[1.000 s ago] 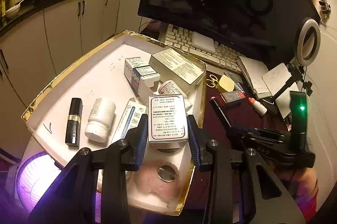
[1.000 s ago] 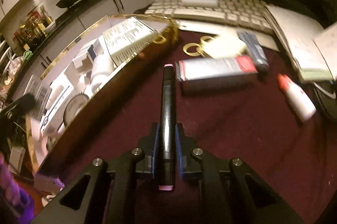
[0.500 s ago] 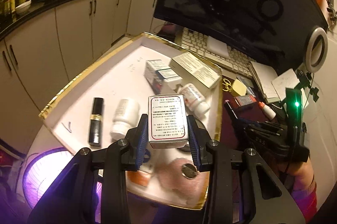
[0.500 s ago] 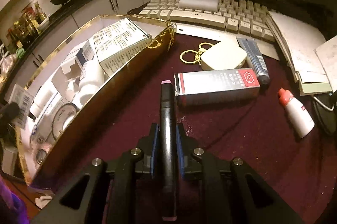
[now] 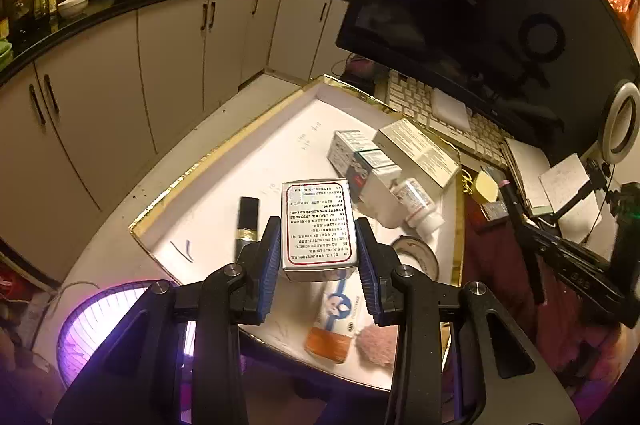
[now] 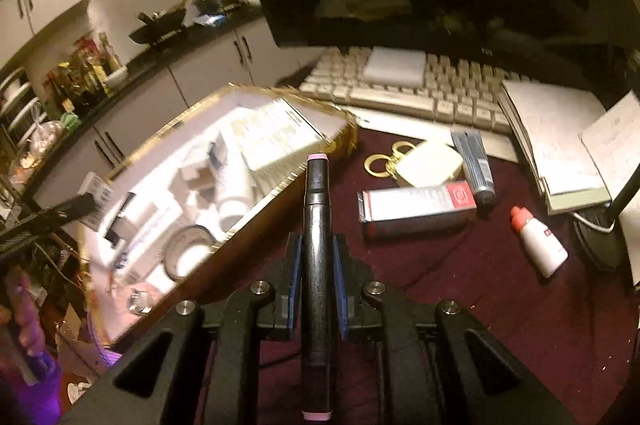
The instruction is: Organize objects
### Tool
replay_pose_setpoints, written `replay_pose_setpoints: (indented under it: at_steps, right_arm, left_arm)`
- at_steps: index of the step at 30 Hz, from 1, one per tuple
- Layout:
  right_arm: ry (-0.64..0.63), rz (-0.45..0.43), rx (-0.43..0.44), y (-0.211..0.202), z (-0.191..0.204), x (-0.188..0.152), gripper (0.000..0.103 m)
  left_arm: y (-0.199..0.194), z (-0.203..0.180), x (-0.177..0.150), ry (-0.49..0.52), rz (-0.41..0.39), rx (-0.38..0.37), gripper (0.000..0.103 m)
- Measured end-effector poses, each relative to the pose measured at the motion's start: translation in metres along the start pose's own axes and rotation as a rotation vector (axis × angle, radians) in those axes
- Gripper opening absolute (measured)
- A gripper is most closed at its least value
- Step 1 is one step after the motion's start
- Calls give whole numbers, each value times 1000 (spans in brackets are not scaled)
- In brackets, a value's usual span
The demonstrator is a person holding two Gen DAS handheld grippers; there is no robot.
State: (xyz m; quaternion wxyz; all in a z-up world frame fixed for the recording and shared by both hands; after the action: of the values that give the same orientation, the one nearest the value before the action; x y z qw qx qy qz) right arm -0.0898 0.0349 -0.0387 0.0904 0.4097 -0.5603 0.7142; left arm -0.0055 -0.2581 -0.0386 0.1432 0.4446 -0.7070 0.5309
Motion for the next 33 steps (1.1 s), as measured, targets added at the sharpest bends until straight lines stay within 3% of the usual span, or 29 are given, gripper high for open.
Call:
replay_pose_setpoints:
  at_steps: [5, 9, 15, 27, 33]
  right_arm:
    - [-33, -33, 28, -15, 18, 8, 13]
    - [-52, -43, 43, -19, 30, 10, 13]
    - [-84, -42, 61, -20, 45, 9, 13]
    - [-145, -38, 102, -20, 83, 12, 13]
    - [-188, -46, 132, -21, 107, 21, 13]
  left_arm:
    - [-8, 16, 11, -9, -23, 31, 35]
    - [-7, 36, 17, -1, -24, 107, 35]
    - [-5, 59, 11, -37, -9, 127, 35]
    - [13, 71, -4, 14, 56, 202, 35]
    - [20, 72, -13, 9, 79, 191, 35]
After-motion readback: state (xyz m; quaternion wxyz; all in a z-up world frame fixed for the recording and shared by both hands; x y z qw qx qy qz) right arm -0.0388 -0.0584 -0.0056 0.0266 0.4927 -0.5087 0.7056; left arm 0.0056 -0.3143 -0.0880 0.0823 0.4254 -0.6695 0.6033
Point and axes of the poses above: each gripper's, at about its wrist camera, not at the fingertips, and y roughly the way its jaws point, z to its left, x to its top, the point moved 10 cm from there along y, roughly the way its jaws point, and after that the axes turned 12 degrees about -x, right-handed, at the moved point
